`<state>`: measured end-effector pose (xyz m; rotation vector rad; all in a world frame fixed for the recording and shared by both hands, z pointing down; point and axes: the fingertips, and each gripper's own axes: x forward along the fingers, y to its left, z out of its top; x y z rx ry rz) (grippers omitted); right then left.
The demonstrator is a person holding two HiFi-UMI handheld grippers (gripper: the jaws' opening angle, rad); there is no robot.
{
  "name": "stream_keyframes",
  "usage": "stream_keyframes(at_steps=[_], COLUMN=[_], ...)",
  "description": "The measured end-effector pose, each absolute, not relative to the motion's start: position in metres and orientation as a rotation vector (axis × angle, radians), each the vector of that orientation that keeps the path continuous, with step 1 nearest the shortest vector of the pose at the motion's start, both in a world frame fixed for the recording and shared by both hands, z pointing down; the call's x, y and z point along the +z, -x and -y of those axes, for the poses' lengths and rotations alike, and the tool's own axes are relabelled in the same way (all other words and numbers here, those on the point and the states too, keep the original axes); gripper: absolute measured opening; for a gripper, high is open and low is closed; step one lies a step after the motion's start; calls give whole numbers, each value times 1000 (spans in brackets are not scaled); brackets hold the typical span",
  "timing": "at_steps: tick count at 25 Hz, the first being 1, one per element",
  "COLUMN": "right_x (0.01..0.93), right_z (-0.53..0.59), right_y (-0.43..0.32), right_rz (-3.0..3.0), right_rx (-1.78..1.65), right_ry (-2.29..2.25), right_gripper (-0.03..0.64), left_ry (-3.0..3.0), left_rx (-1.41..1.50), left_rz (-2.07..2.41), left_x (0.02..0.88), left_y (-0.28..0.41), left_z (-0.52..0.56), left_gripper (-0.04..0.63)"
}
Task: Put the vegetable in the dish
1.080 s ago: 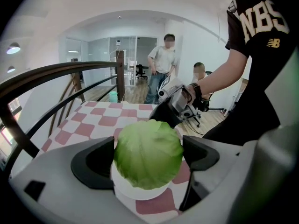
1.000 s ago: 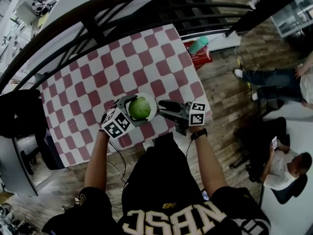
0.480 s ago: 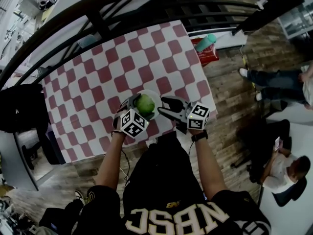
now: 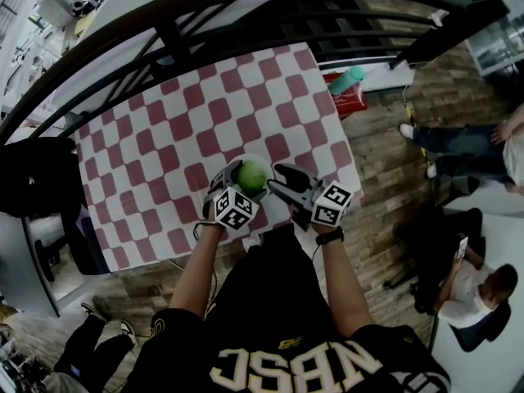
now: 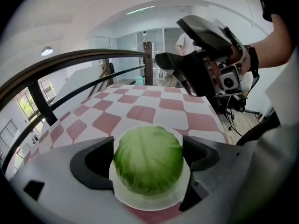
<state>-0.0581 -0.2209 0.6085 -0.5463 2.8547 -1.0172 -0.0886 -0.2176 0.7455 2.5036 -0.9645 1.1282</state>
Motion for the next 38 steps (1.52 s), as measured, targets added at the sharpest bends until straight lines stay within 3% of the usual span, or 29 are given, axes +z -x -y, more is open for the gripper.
stream_keyframes(at_steps=[3,11,17,26,33,38], right_x=[600,546,484,370,332,333], right_z=[219,237,253,259,244,232], right_y=[60,52,65,112,144,146], right_rz=[-2858,-2826,-2896,-2847,-2814,-2818], right_rx=[-988,-763,-472,-132,-80,-4], right_ry=[574,886,1102,1198,1177,1223], right_gripper=[221,216,134,45,29,26], left_ry=[-2528,-2515,-2449,-2416,-2352,-2284], left_rx=[1117,756,417,109,-20,-36], left_rz=[980,1214,1480,1862,2090,2161], left_x=[739,648,542,404,343,338], left_y=[87,118,161,217,250,266], left_z=[219,233,242,239,217,200], left_gripper=[471,471,464,239,34,18])
